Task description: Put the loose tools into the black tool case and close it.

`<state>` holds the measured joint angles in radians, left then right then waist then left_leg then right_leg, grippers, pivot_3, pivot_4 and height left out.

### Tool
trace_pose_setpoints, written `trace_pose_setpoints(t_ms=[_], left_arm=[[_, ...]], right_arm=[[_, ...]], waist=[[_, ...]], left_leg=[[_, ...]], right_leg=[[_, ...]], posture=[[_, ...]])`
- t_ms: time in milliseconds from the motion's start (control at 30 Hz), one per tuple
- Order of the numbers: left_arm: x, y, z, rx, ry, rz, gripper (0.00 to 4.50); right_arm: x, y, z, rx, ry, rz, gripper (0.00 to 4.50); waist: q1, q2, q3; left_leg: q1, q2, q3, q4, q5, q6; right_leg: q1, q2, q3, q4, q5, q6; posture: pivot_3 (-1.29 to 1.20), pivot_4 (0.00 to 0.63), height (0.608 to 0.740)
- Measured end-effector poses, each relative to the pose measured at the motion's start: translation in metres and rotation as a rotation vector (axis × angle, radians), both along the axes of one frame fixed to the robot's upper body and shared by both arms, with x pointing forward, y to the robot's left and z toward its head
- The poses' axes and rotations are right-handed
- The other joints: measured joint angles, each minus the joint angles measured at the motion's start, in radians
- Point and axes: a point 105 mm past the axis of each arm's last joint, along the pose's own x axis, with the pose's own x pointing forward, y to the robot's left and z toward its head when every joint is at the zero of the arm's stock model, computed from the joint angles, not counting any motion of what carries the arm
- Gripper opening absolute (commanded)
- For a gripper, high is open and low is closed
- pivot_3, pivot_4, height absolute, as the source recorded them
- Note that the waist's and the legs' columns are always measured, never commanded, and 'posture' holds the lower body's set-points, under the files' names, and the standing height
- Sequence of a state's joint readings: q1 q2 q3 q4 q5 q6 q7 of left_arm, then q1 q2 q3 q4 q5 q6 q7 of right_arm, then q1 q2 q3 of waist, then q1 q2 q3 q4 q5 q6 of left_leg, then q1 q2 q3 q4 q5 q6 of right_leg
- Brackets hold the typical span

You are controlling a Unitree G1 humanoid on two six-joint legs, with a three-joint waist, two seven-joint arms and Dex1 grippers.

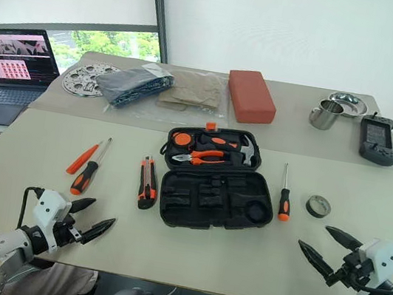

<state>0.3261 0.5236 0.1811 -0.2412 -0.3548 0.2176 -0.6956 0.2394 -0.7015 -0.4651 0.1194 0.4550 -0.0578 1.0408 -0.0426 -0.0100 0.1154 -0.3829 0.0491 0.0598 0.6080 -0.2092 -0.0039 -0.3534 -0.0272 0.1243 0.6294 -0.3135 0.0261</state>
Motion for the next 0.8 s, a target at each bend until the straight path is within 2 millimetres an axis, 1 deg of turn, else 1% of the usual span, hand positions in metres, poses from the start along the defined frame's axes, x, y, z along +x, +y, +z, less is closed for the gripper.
trace_pose_setpoints(t_ms=[233, 333, 433, 533, 567, 633, 700, 733, 800], left_arm=[[-0.003, 0.000, -0.001, -0.015, -0.010, 0.031, 4.50], [-0.003, 0.004, 0.003, -0.041, -0.037, 0.067, 4.50], [0.003, 0.011, 0.020, -0.054, -0.129, 0.145, 4.50], [0.006, 0.026, 0.042, -0.015, -0.218, 0.230, 4.50], [0.006, 0.030, 0.046, -0.006, -0.234, 0.257, 4.50], [0.012, 0.047, 0.056, 0.014, -0.272, 0.359, 4.50], [0.018, 0.058, 0.062, 0.027, -0.288, 0.426, 4.50], [0.021, 0.065, 0.061, 0.039, -0.279, 0.470, 4.50], [0.026, 0.072, 0.051, 0.037, -0.221, 0.522, 4.50]], right_arm=[[0.001, 0.004, -0.002, 0.003, 0.007, 0.020, 4.41], [0.003, 0.007, 0.000, 0.007, 0.001, 0.040, 4.41], [0.002, 0.008, 0.003, 0.005, 0.005, 0.079, 4.41], [0.000, 0.009, 0.012, 0.024, -0.022, 0.106, 4.41], [0.000, 0.011, 0.015, 0.028, -0.032, 0.119, 4.41], [-0.001, 0.020, 0.025, 0.035, -0.063, 0.170, 4.41], [-0.003, 0.033, 0.032, 0.047, -0.076, 0.235, 4.41], [-0.005, 0.045, 0.035, 0.054, -0.078, 0.289, 4.41], [-0.007, 0.065, 0.039, 0.075, -0.083, 0.380, 4.41]], waist=[[-0.003, 0.000, 0.000], [-0.002, -0.001, 0.000], [0.002, -0.002, 0.001], [0.003, -0.002, 0.001], [0.003, -0.002, 0.001], [0.002, -0.002, 0.001], [0.001, -0.003, 0.001], [0.000, -0.003, 0.001], [-0.001, -0.003, 0.001]], left_leg=[[0.000, 0.000, 0.000, 0.000, 0.000, 0.000], [0.000, 0.000, 0.000, 0.000, 0.000, 0.000], [-0.001, 0.000, 0.000, 0.001, 0.000, 0.000], [-0.001, 0.000, -0.001, 0.000, 0.000, 0.000], [-0.001, 0.000, -0.001, 0.000, 0.000, 0.000], [-0.001, 0.000, -0.001, 0.000, 0.000, 0.000], [-0.001, 0.000, -0.002, 0.000, 0.000, 0.000], [-0.001, 0.000, -0.002, 0.000, 0.000, 0.000], [-0.001, 0.000, -0.002, 0.001, 0.000, 0.000]], right_leg=[[0.000, 0.000, 0.000, 0.000, 0.000, 0.000], [0.000, 0.000, 0.000, 0.000, 0.000, 0.000], [0.000, 0.000, -0.001, 0.000, 0.000, 0.000], [0.000, 0.000, -0.001, 0.000, 0.000, 0.000], [0.000, 0.000, -0.001, 0.000, 0.000, 0.000], [0.000, 0.001, -0.001, 0.000, 0.000, 0.000], [0.000, 0.002, -0.001, 0.000, 0.000, 0.000], [0.001, 0.002, -0.001, 0.000, 0.000, 0.000], [0.000, 0.002, -0.001, 0.001, 0.000, 0.000]], posture=[[0.00, 0.150, 0.727], [0.00, 0.150, 0.727], [0.00, 0.150, 0.727], [0.00, 0.150, 0.727], [0.00, 0.150, 0.727], [0.00, 0.150, 0.727], [0.00, 0.150, 0.727], [0.00, 0.150, 0.727], [0.00, 0.150, 0.727]])
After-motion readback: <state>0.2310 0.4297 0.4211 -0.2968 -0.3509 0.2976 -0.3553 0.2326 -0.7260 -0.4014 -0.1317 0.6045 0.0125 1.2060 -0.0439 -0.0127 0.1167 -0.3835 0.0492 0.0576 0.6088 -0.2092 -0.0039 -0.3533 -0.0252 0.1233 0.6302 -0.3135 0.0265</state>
